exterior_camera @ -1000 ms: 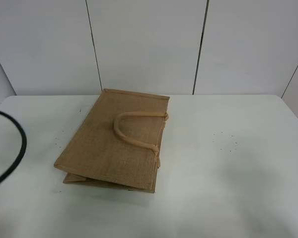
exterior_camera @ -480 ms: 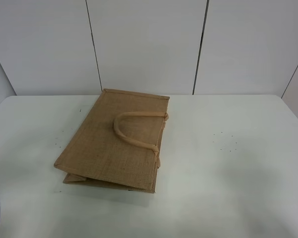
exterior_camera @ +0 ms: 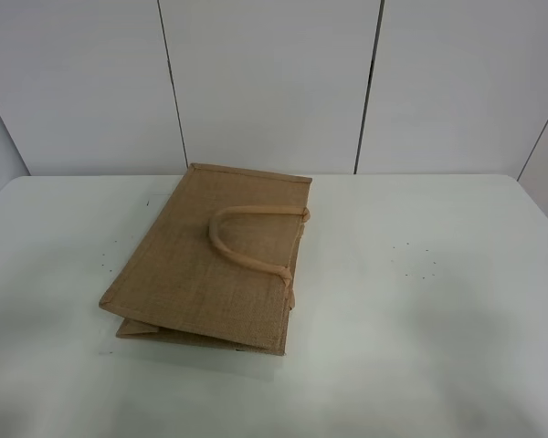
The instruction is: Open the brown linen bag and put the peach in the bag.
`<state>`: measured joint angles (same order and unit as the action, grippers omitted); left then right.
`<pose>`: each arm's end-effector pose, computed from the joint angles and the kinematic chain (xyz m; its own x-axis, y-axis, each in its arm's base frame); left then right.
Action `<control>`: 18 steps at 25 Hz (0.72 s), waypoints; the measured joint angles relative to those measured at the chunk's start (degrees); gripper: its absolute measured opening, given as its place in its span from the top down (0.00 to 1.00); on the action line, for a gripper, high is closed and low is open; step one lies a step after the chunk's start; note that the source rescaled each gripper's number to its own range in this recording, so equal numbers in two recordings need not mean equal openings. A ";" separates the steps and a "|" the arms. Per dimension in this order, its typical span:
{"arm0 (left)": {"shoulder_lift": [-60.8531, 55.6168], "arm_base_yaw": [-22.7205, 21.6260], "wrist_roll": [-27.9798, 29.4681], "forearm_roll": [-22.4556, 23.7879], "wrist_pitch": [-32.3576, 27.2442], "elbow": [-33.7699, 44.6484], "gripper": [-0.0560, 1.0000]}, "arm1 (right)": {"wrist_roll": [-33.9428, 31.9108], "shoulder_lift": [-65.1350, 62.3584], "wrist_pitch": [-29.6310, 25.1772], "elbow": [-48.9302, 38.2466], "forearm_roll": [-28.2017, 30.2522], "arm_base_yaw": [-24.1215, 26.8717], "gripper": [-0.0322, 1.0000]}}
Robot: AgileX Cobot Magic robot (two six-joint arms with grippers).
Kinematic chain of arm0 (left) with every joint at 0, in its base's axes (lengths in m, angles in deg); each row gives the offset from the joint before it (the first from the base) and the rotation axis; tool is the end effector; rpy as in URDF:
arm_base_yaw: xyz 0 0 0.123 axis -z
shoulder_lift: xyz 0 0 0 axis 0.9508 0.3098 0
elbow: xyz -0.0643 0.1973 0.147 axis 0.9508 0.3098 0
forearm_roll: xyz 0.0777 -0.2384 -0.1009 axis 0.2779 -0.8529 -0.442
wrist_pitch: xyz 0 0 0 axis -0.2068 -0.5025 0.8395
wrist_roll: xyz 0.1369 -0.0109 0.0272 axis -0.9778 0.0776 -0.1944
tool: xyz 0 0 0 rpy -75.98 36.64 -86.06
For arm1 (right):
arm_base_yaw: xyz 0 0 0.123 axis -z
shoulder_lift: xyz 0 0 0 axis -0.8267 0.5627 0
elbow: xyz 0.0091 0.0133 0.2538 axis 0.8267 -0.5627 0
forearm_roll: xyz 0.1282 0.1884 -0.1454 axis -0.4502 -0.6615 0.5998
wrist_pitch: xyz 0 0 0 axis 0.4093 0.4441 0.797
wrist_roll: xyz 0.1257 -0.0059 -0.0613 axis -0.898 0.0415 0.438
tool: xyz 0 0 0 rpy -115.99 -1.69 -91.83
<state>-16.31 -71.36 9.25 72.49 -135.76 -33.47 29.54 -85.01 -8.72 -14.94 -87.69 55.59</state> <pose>0.1106 0.0055 0.2484 -0.5977 -0.0180 -0.8015 -0.0421 0.9991 0.0090 0.0889 0.0061 0.2650 -0.4319 -0.0438 -0.9008 -0.0586 0.9981 -0.0204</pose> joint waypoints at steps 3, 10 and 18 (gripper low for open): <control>-2.98 0.00 0.05 -0.05 0.00 0.00 0.15 | 0.00 0.00 0.00 0.00 0.00 0.00 0.00; -10.45 0.00 0.05 -0.29 -0.12 0.19 0.15 | 0.00 0.00 0.00 0.00 0.00 0.00 0.00; -10.52 0.00 0.05 -0.29 -0.12 0.19 0.15 | 0.00 0.00 0.00 0.00 0.00 0.00 0.00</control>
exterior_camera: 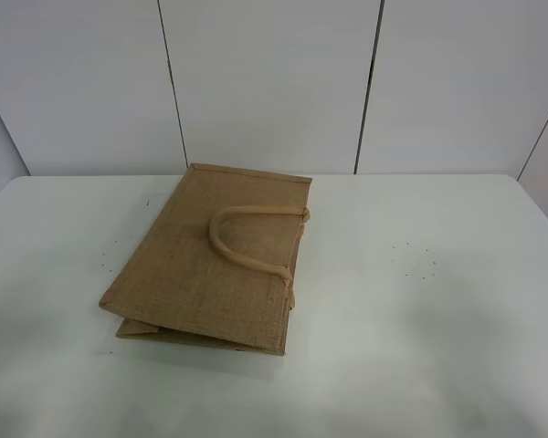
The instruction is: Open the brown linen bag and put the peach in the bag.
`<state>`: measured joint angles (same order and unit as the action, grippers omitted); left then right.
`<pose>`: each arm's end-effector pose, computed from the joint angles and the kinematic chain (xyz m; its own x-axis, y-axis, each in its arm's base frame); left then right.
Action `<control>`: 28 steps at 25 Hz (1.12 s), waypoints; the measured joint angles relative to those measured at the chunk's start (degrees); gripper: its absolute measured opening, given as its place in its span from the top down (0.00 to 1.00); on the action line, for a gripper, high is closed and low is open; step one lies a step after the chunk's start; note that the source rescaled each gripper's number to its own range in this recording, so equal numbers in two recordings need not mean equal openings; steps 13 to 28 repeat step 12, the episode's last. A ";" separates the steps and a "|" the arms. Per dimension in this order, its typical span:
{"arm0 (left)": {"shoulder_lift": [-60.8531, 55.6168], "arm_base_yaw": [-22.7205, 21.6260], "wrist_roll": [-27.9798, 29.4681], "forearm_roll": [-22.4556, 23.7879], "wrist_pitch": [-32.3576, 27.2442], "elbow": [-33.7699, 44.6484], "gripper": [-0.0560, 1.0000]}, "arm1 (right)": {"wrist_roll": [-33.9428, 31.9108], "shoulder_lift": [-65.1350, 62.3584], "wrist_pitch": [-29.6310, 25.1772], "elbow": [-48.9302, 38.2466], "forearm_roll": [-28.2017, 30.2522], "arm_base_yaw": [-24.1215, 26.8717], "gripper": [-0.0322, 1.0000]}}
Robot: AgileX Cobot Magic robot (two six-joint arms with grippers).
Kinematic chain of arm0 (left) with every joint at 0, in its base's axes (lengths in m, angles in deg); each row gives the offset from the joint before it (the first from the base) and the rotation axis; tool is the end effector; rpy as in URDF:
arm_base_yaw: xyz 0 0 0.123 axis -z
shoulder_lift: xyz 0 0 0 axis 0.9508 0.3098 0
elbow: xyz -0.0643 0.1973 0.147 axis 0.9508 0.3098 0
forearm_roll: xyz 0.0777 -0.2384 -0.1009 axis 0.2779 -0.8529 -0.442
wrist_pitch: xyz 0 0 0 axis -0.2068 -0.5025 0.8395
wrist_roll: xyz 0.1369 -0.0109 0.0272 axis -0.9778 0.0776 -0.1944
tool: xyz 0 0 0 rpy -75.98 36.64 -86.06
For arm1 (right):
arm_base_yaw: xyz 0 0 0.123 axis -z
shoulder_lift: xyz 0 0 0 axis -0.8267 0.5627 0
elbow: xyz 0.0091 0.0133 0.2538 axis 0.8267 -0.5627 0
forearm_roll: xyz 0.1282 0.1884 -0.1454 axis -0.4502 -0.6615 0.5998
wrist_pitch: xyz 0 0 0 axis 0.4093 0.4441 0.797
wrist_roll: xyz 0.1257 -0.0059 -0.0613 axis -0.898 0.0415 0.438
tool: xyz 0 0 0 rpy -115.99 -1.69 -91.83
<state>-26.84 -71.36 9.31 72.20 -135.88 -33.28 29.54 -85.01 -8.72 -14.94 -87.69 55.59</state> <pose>0.0860 0.0051 0.2650 -0.4461 -0.0232 -0.8947 -0.0406 0.9992 -0.0057 0.0889 0.0061 0.2650 -0.4319 -0.0438 -0.9008 -0.0586 0.9981 -0.0204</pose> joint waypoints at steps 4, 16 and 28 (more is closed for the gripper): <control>0.00 0.00 0.00 0.00 0.00 0.00 0.15 | 0.00 0.00 0.00 0.00 0.00 0.00 0.00; 0.00 0.00 0.00 0.00 0.00 0.00 0.15 | 0.00 0.00 0.00 0.00 0.00 0.00 0.00; 0.00 0.00 0.00 0.00 0.00 0.00 0.15 | 0.00 0.00 0.00 0.00 0.00 0.00 0.00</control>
